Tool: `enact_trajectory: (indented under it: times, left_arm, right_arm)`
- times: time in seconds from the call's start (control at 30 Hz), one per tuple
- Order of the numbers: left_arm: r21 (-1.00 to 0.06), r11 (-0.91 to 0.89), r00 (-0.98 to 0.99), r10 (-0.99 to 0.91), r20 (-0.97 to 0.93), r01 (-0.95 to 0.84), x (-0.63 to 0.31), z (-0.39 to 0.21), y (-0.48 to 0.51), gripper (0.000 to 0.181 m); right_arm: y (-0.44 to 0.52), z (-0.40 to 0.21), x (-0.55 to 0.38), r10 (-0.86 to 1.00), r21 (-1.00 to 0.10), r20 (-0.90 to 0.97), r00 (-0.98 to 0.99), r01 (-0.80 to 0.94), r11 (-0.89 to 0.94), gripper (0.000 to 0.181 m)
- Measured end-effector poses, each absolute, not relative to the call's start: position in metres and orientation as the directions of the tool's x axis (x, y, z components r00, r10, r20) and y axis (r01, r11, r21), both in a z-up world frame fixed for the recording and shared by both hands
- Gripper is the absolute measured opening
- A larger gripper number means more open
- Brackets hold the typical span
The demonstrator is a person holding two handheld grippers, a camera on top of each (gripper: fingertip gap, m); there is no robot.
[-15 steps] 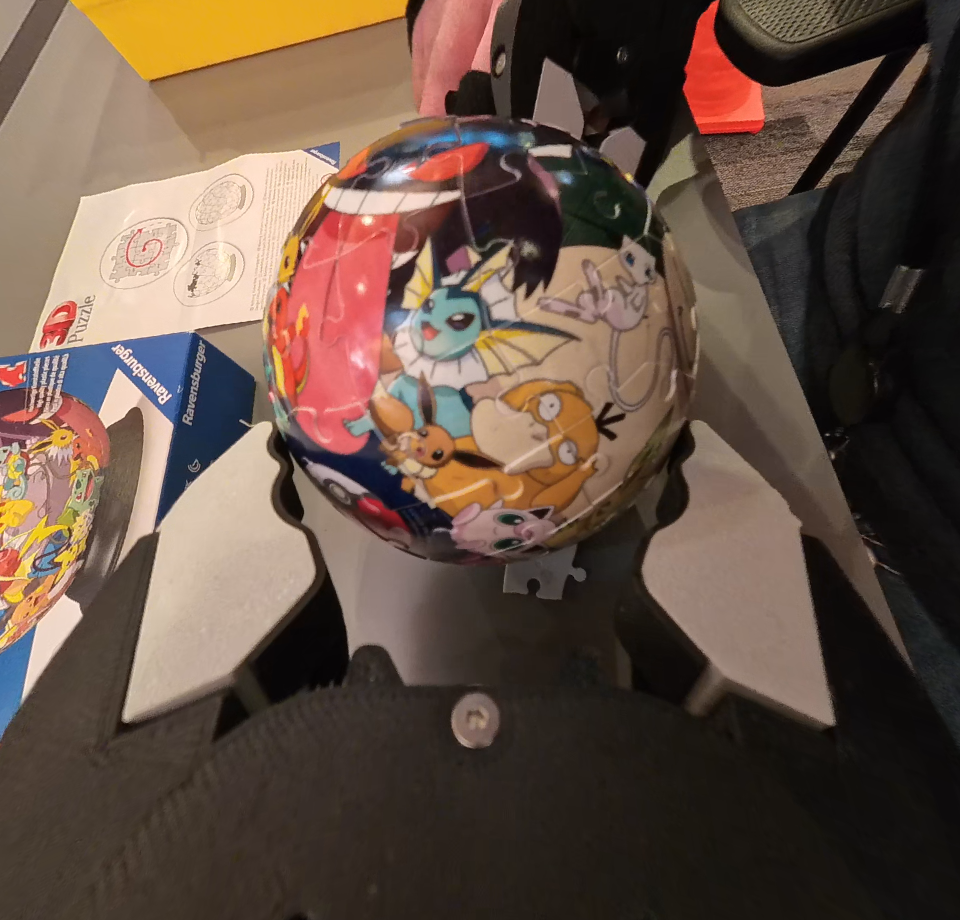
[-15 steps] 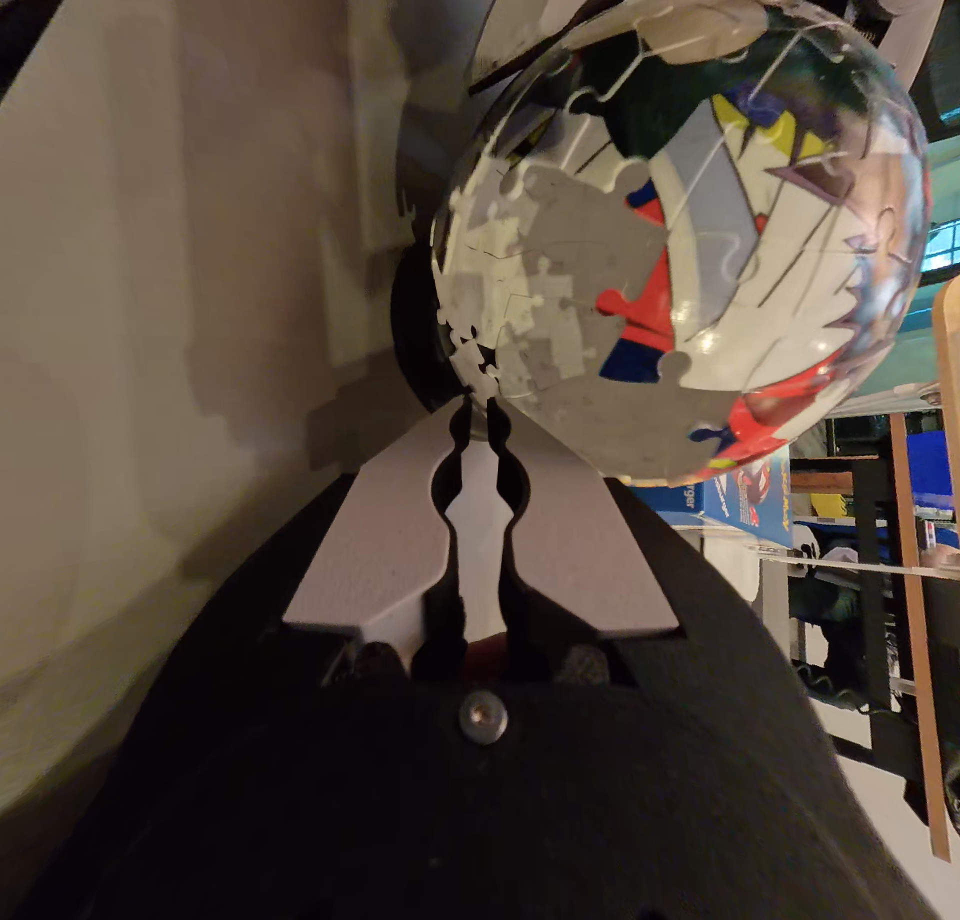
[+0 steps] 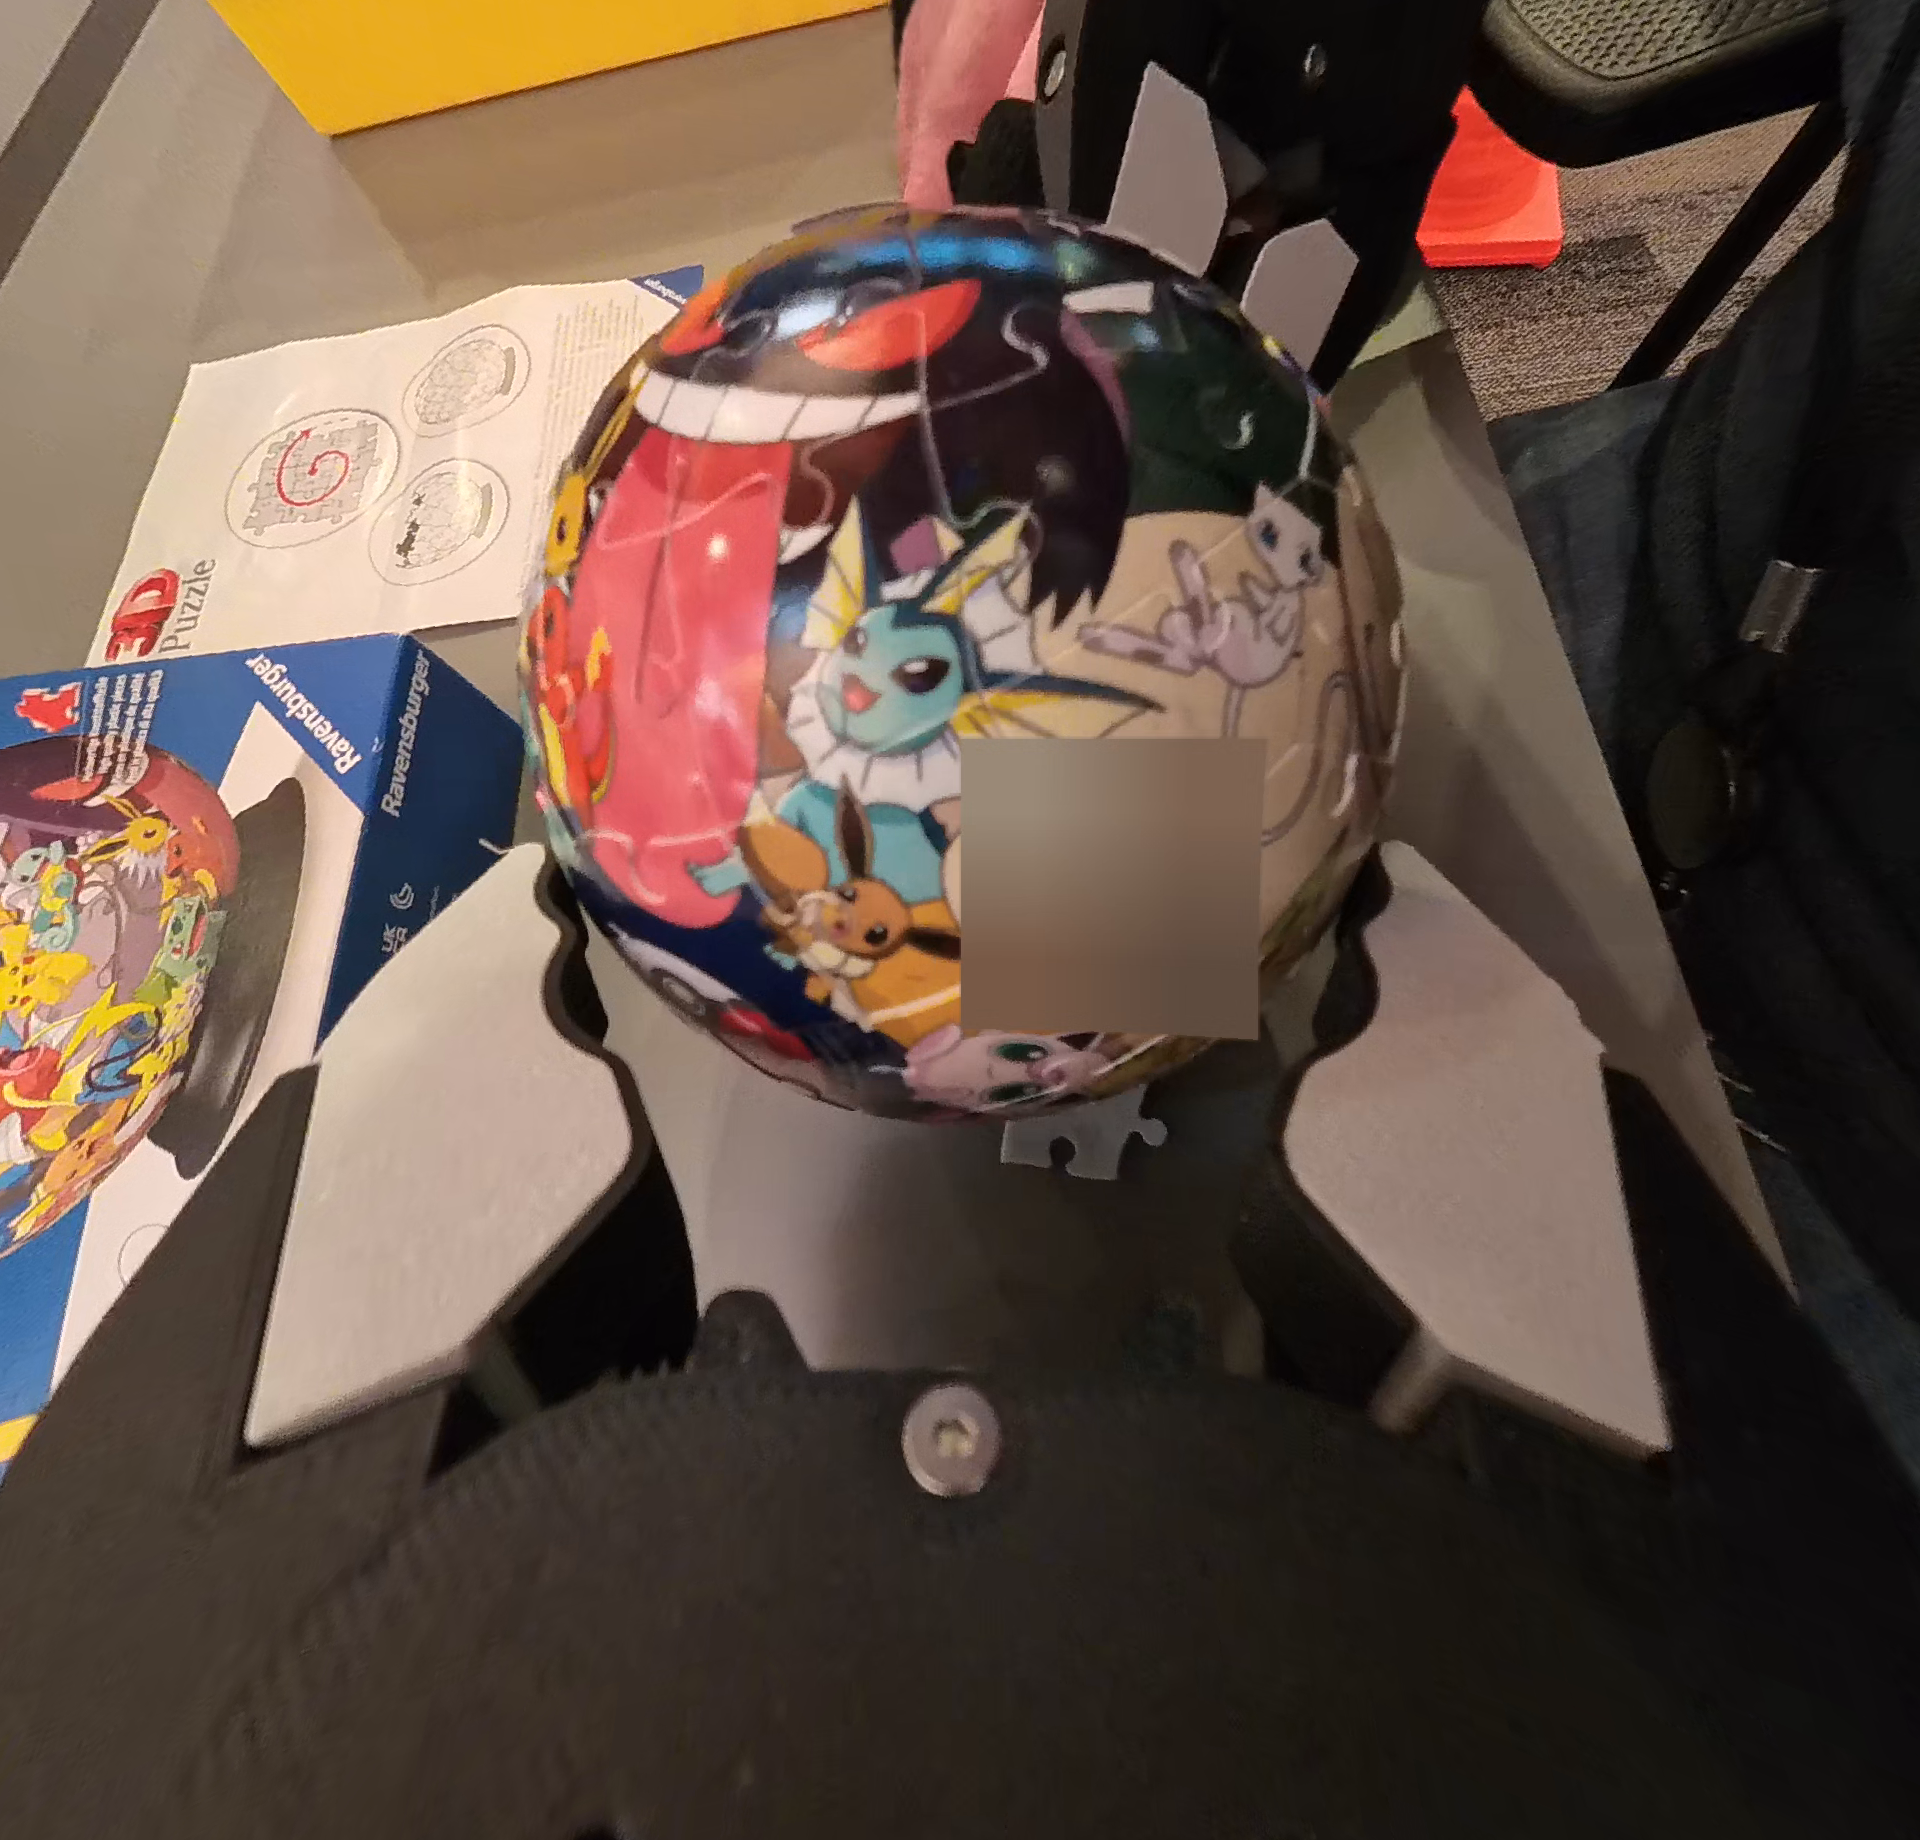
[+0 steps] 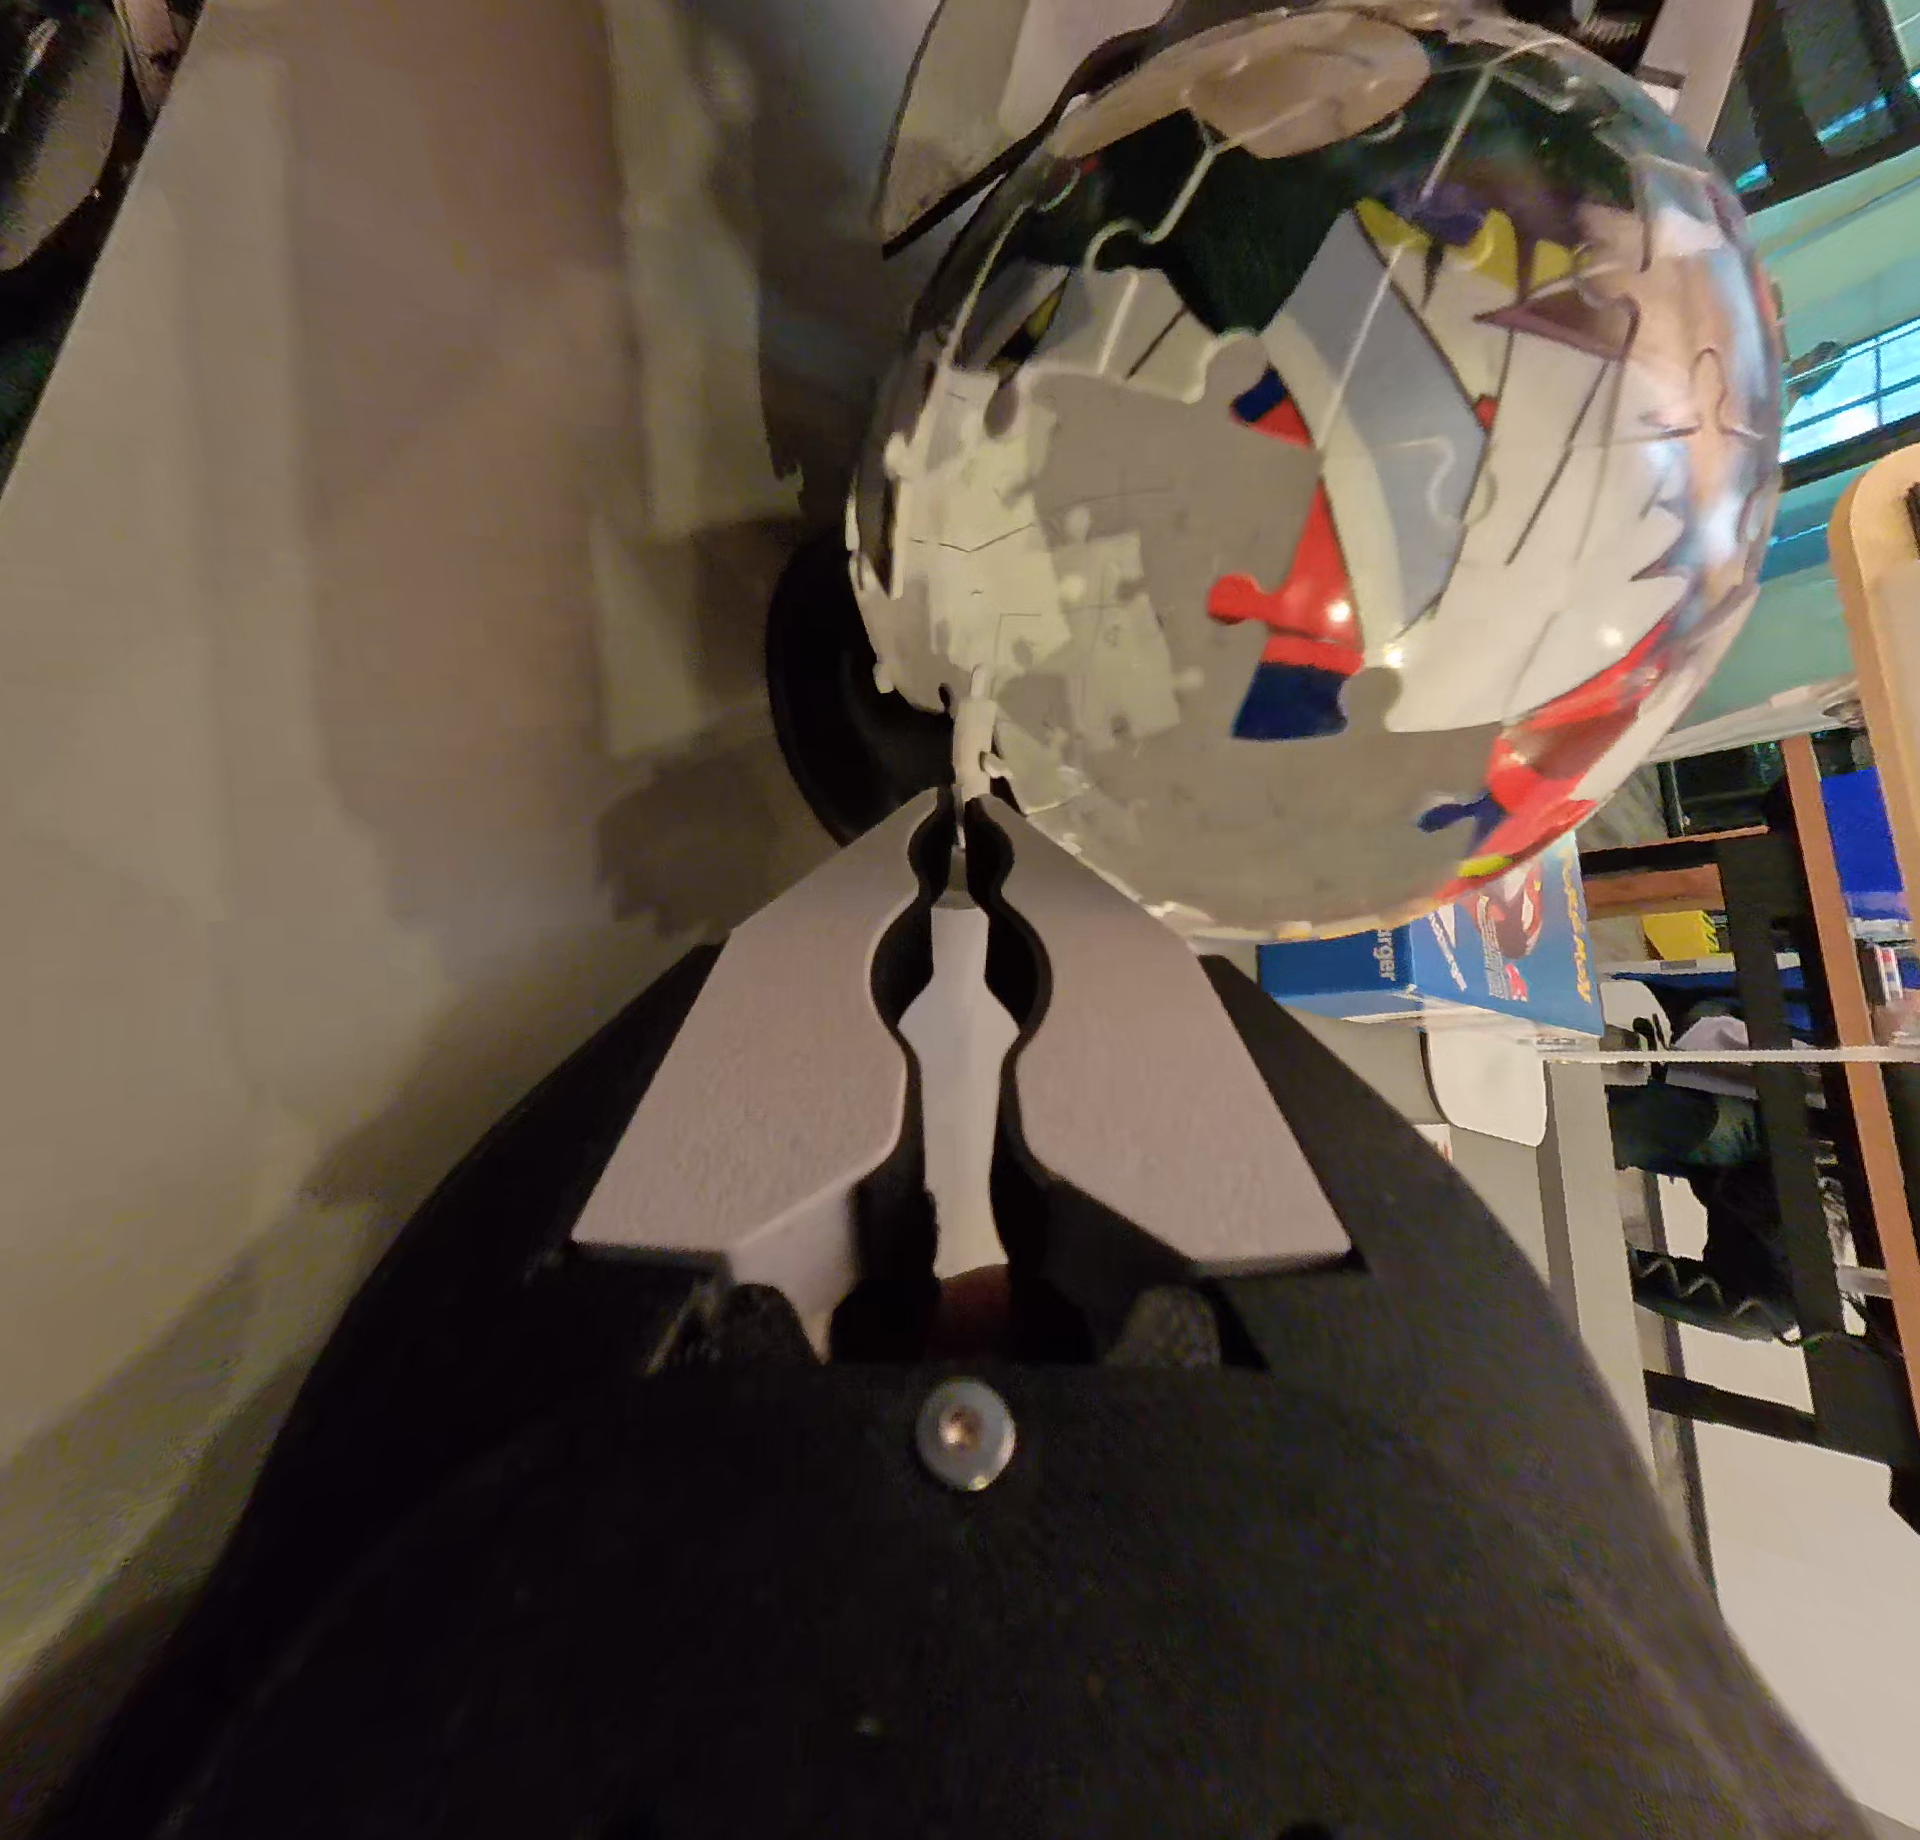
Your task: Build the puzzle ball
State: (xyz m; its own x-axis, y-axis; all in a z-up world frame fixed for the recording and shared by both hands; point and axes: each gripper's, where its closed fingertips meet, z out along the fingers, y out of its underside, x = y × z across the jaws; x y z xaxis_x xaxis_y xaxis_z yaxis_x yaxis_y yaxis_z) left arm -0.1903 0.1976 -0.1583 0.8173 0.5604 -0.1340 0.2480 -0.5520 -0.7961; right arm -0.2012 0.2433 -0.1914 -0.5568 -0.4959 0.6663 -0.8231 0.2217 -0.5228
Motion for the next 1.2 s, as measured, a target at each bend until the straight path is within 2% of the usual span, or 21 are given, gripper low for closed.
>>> enact_trajectory:
  times: [0.47, 0.7, 0.93, 1.2]
  left_arm:
    - [-0.763, -0.592, 0.834, 0.536, -0.132, 0.26, -0.1891, -0.1588, 0.1993, 0.133]
    - [-0.719, -0.64, 0.847, 0.513, -0.137, 0.271, -0.1894, -0.1574, 0.2005, 0.133]
    - [-0.715, -0.635, 0.844, 0.522, -0.12, 0.291, -0.1901, -0.1599, 0.1974, 0.133]
    - [-0.702, -0.65, 0.851, 0.511, -0.121, 0.291, -0.1898, -0.1562, 0.1996, 0.132]
  right_arm:
    - [0.2472, -0.1913, -0.2003, -0.495, -0.476, 0.703, -0.511, -0.855, 0.207, 0.0]
    - [0.2485, -0.1883, -0.2027, -0.482, -0.491, 0.701, -0.525, -0.846, 0.207, 0.0]
    - [0.2517, -0.1839, -0.2061, -0.477, -0.554, 0.658, -0.583, -0.804, 0.217, 0.0]
    - [0.2465, -0.185, -0.2, -0.483, -0.522, 0.684, -0.546, -0.829, 0.199, 0.0]
